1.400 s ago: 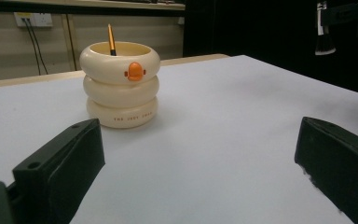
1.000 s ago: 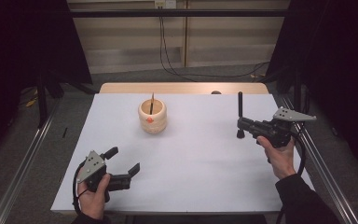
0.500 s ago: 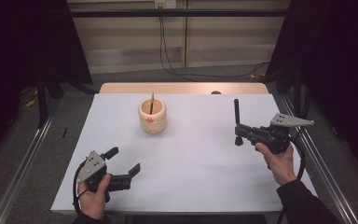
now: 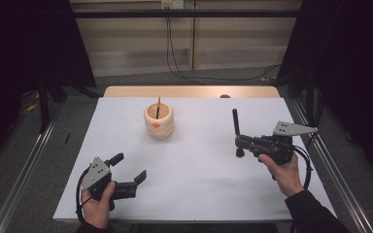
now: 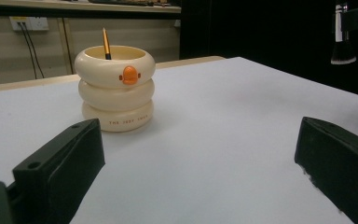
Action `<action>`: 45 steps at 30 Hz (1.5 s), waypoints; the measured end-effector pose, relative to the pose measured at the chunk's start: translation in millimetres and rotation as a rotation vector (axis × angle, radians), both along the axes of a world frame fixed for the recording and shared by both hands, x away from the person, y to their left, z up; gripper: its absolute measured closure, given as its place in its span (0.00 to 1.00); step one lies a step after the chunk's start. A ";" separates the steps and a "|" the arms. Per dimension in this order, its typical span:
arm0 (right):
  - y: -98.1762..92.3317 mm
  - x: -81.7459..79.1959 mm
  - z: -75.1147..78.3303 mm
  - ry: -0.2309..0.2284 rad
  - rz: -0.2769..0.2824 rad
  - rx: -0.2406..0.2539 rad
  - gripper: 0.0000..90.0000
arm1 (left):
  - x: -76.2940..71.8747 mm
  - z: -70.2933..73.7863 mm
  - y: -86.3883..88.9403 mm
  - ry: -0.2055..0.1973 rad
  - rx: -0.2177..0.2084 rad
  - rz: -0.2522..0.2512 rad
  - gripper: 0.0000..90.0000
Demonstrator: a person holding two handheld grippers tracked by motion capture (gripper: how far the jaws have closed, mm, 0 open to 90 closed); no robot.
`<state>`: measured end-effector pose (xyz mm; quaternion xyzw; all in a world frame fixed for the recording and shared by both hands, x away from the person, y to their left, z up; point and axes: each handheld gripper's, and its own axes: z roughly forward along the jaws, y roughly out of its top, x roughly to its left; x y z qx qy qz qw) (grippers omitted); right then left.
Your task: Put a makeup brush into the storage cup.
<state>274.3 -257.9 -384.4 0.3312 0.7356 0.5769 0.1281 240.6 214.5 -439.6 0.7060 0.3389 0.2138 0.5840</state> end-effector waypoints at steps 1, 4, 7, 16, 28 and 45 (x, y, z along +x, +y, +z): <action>2.7 0.5 -0.4 -0.001 0.014 0.000 0.87 | 0.0 0.0 -0.2 0.000 0.002 -0.001 0.02; 10.1 0.6 -1.9 0.004 0.037 -0.013 0.87 | 0.2 -0.1 0.0 -0.001 0.000 0.001 0.02; 15.5 0.8 -2.2 0.009 0.056 -0.009 0.87 | 0.2 -0.3 0.5 0.001 0.002 0.001 0.02; 36.3 5.1 -3.2 0.011 0.122 -0.012 0.87 | 1.1 -0.7 -0.3 0.001 0.003 -0.014 0.02; 59.9 12.4 0.9 0.006 0.207 -0.051 0.87 | 1.3 -1.0 0.9 0.003 0.008 -0.007 0.02; 56.2 17.9 6.9 0.104 0.273 -0.235 0.87 | 2.0 -0.7 0.6 -0.002 0.011 -0.012 0.02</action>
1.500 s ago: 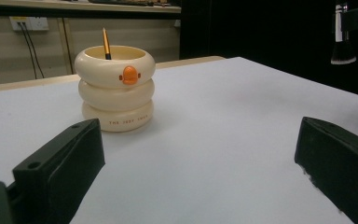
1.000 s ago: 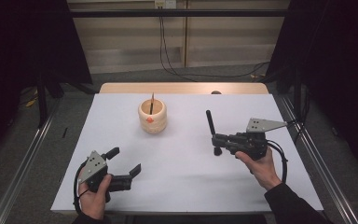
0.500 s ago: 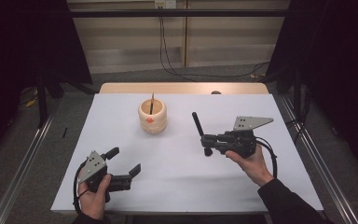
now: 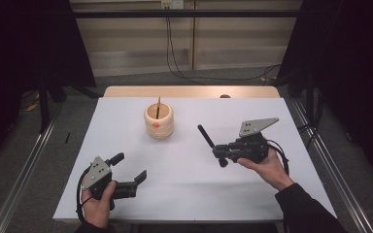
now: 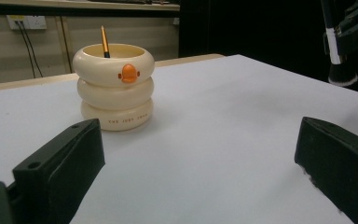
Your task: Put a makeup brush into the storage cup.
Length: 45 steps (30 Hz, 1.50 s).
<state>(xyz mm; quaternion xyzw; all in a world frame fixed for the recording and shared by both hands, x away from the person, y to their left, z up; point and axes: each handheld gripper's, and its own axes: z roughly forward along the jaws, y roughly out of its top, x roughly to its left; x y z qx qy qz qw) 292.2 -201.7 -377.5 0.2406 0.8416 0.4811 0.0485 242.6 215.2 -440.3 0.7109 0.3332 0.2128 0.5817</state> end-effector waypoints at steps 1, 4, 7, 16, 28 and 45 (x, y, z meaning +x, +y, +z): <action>0.4 -0.2 0.7 -0.002 -0.004 -0.019 0.87 | 0.0 0.0 0.0 0.000 0.001 -0.002 0.02; 0.7 0.1 1.8 0.016 0.012 -0.070 0.87 | -0.2 0.2 -0.2 0.000 0.004 0.003 0.02; 2.9 -0.3 0.2 0.034 0.034 -0.129 0.87 | 0.0 0.1 -0.4 -0.003 0.002 -0.006 0.02; 6.6 3.8 -0.4 0.066 0.076 -0.220 0.87 | -0.2 -0.1 -0.6 -0.001 -0.001 -0.009 0.02; 18.8 5.1 7.9 0.044 0.187 -0.373 0.87 | -0.8 -0.4 -0.8 0.006 0.005 0.000 0.02; 35.1 5.2 -14.3 0.141 0.250 -0.537 0.87 | -0.9 -0.4 -0.1 0.009 0.000 -0.012 0.02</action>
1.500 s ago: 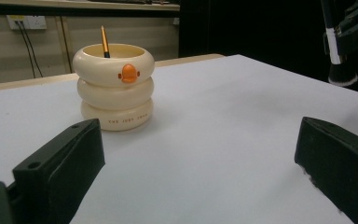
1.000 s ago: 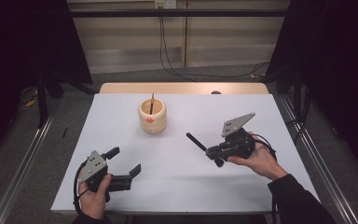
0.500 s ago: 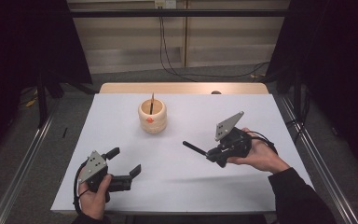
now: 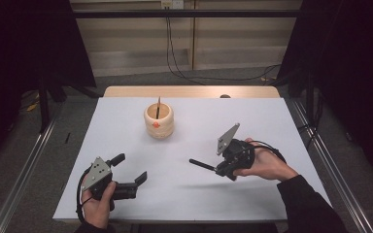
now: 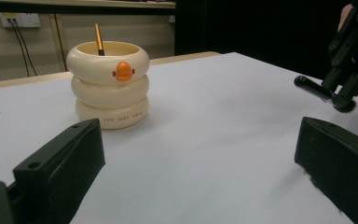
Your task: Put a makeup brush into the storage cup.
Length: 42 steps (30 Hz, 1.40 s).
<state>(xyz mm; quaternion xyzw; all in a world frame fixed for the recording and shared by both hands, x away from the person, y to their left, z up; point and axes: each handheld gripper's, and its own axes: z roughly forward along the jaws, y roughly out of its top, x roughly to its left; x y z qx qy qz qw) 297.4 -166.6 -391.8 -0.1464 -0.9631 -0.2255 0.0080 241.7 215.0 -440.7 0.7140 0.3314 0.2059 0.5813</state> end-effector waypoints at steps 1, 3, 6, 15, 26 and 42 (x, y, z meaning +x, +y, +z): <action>1.0 0.1 -0.7 0.006 0.003 -0.005 0.87 | -0.1 0.0 0.1 -0.001 0.004 0.004 0.02; 2.2 -0.3 -2.4 0.012 0.009 -0.030 0.87 | -0.1 0.1 0.3 -0.001 0.010 0.007 0.02; 3.6 -1.5 -3.5 0.017 0.001 -0.046 0.87 | -0.2 0.1 0.5 0.003 0.011 0.002 0.02; 3.3 -1.5 -3.7 0.016 0.011 -0.040 0.87 | 0.3 1.7 0.2 0.001 -0.002 -0.008 0.02; 2.1 -1.4 -4.5 0.025 0.004 -0.038 0.87 | 0.6 18.0 -3.6 -0.031 -0.009 -0.066 0.02; 1.5 -1.4 -4.8 0.029 0.011 -0.035 0.87 | 10.6 39.2 -16.3 -0.063 -0.034 -0.179 0.02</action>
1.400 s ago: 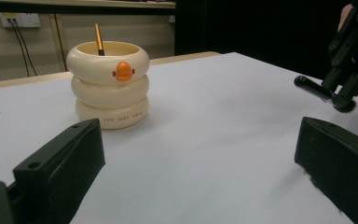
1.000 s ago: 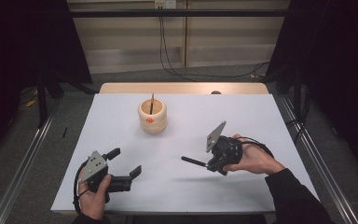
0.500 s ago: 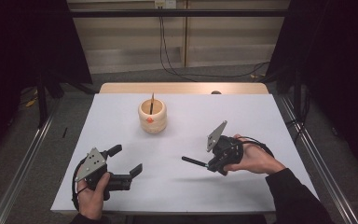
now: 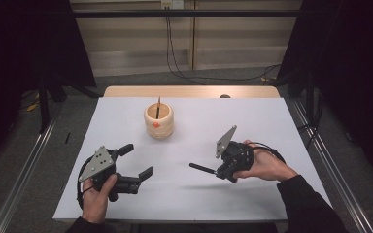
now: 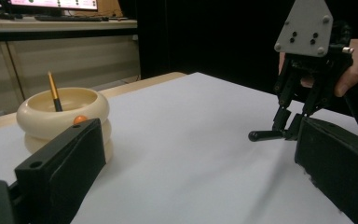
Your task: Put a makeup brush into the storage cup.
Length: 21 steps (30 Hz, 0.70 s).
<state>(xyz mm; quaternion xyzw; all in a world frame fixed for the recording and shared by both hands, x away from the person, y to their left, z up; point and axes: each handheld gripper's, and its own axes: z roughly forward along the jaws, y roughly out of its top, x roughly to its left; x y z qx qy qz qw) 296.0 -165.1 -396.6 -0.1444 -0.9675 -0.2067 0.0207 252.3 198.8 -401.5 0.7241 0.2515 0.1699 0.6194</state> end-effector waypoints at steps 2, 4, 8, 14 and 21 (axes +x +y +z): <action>0.4 -0.1 0.2 -0.002 -0.004 0.001 0.87 | 1.6 2.3 -3.8 -0.005 0.008 -0.031 0.02; 1.9 -0.1 0.2 -0.005 0.007 0.005 0.87 | 3.1 4.6 -8.7 -0.014 0.013 -0.044 0.02; 3.8 -1.3 -0.6 -0.007 0.012 0.000 0.87 | 6.8 10.3 -18.7 -0.029 0.019 -0.068 0.01; 2.1 -0.5 -0.2 -0.001 0.004 0.004 0.87 | 14.4 16.5 -30.2 -0.025 0.017 -0.097 0.01; 4.1 -0.4 -0.6 -0.006 0.003 0.006 0.87 | 23.5 22.4 -44.1 -0.009 0.038 -0.140 0.01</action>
